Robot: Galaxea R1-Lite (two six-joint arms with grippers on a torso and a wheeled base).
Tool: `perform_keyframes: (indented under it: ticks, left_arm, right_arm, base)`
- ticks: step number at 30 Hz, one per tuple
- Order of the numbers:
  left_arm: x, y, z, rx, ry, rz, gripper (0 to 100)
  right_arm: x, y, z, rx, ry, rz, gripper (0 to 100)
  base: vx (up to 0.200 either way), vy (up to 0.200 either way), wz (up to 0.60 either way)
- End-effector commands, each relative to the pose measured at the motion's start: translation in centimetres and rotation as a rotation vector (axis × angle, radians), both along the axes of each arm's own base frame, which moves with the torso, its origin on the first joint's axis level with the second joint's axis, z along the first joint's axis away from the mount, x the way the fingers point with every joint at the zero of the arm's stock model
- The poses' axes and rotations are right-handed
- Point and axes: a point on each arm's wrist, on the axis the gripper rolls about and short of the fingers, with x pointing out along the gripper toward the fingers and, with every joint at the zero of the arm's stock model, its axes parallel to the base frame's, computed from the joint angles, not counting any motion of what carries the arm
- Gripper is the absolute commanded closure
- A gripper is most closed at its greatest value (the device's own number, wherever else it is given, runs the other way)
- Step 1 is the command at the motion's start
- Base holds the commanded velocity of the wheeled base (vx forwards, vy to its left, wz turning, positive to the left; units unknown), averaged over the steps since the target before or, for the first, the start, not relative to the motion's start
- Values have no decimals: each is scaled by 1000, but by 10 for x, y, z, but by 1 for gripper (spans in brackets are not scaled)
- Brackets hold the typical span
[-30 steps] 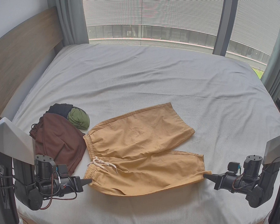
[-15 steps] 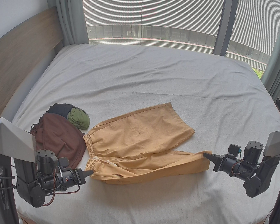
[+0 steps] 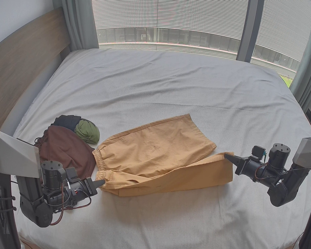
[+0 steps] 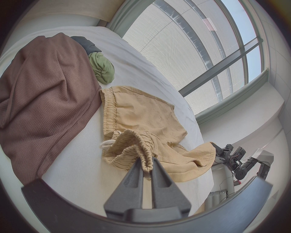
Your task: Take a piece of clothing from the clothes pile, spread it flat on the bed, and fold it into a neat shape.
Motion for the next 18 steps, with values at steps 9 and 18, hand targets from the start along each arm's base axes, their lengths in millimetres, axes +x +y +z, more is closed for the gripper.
perform_keyframes:
  ticks: [9,18]
  left_arm:
    - [13,-2,7,-38,-39,69,100]
    - [16,-1,9,-43,-52,77,100]
  right_arm:
    - [35,8,28,5,-88,-20,100]
    - [49,10,38,5,-84,-20,100]
  base:
    - [0,0,0]
    - [0,0,0]
